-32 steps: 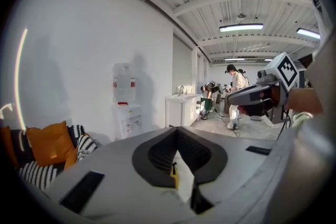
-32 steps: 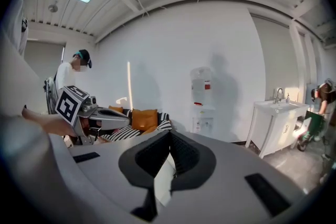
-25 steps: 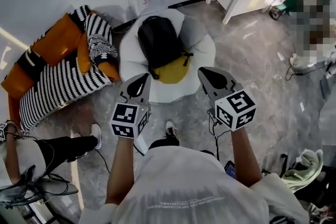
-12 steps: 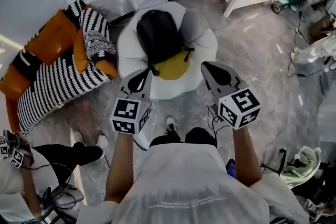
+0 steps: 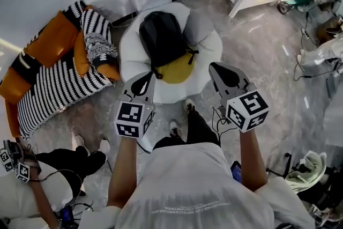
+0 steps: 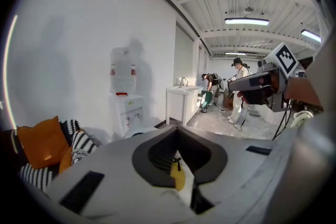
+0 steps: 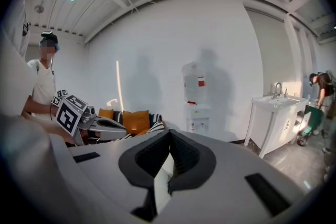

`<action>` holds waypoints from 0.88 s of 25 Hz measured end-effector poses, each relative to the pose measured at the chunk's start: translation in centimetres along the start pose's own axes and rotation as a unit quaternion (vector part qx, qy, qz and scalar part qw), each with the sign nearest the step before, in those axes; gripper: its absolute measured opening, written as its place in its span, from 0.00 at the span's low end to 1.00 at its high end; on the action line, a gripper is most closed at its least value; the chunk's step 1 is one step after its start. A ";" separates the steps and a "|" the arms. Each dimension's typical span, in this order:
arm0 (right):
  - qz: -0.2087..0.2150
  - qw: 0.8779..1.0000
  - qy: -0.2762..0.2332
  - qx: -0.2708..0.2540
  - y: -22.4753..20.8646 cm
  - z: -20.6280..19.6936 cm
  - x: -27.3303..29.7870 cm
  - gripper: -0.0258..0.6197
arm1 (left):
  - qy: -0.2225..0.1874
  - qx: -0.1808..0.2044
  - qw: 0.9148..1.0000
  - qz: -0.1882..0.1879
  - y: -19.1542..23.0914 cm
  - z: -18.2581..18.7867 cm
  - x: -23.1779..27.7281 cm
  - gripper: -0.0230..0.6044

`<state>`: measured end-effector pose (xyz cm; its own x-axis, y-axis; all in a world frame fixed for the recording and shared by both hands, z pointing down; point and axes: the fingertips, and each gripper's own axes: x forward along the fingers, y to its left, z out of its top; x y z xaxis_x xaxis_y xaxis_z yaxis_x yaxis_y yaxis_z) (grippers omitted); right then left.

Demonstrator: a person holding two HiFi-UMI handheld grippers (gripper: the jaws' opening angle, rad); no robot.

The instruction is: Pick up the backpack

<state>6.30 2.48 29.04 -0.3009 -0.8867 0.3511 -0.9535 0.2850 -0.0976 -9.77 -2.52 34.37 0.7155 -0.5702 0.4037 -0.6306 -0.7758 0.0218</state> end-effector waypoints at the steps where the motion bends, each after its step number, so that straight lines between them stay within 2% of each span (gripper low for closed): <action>1: -0.002 1.000 -0.004 0.001 -0.2 0.2 0.2 0.04 | 0.000 0.000 1.000 0.000 0.2 0.0 0.2 0.06; 6: -0.008 1.000 -0.010 -0.001 -0.8 1.0 0.6 0.04 | -0.002 0.002 1.000 -0.003 0.7 0.6 0.9 0.06; 14: 0.001 1.000 0.014 -0.008 -1.7 0.0 1.6 0.04 | -0.002 -0.009 1.000 0.010 1.5 0.8 2.3 0.06; 22: 0.002 1.000 0.015 -0.011 -4.7 -0.8 3.5 0.04 | 0.000 -0.009 1.000 0.026 2.2 0.7 4.9 0.06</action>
<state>9.73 -1.69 31.49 -0.3045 -0.8738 0.3791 -0.9515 0.2972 -0.0793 -7.44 -7.25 35.79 0.6813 -0.6102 0.4042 -0.6727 -0.7397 0.0170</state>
